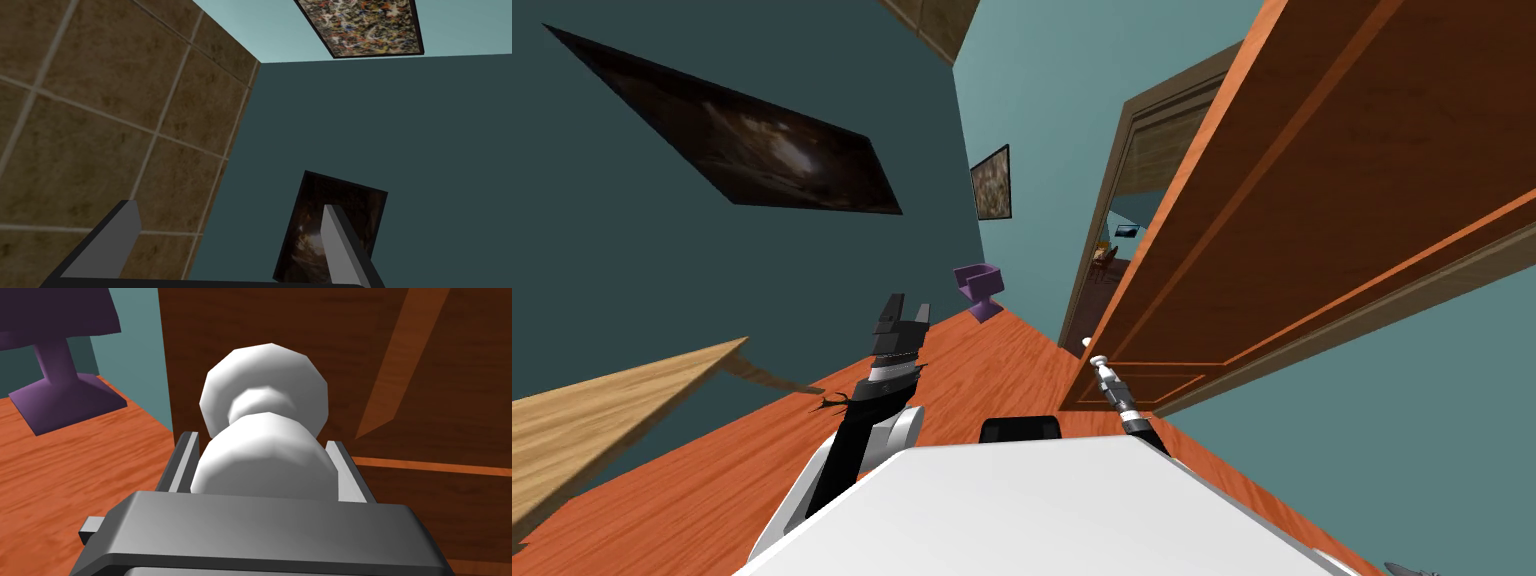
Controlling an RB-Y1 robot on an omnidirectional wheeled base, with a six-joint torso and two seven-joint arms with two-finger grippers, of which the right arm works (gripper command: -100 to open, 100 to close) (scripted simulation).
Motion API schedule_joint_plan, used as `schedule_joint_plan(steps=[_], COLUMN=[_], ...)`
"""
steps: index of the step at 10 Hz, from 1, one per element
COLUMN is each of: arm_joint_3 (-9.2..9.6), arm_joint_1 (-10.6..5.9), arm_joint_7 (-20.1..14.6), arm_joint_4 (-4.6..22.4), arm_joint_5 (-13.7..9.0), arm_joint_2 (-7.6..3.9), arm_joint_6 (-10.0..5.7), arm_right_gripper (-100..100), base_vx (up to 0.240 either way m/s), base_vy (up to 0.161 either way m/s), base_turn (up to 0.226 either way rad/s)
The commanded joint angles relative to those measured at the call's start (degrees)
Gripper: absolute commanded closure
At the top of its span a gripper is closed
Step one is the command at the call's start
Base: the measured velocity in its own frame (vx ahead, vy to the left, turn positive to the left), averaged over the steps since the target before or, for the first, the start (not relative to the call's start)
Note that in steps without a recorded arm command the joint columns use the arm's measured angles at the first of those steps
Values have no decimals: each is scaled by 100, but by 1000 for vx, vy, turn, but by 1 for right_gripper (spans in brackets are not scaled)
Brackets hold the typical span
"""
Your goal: Pull the door open
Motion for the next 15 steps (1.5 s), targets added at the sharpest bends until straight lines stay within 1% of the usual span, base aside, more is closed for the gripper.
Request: schedule_joint_plan(steps=[1,3,4,5,6,7,11,12,15], arm_joint_3=[69,144,168,156,201,210,302,314,379], arm_joint_1=[25,80,98,70,94,98,141,146,176], arm_joint_7=[-122,-229,-264,-235,-293,-306,-438,-456,-549], arm_joint_4=[77,119,132,145,205,217,346,363,453], arm_joint_5=[40,84,98,91,122,129,201,211,262], arm_joint_2=[-70,-146,-170,-146,-170,-176,-246,-256,-305], arm_joint_6=[-156,-305,-352,-294,-386,-409,-653,-685,-857], arm_right_gripper=[100,100,100,100,100,100,100,100,100], base_vx=[-202,-182,-220,-92,-114,-177,-195,-169,-182], base_vy=[-50,-48,-35,-16,-50,-74,-62,-61,-66], base_turn=[119,119,104,20,146,143,135,114,137])
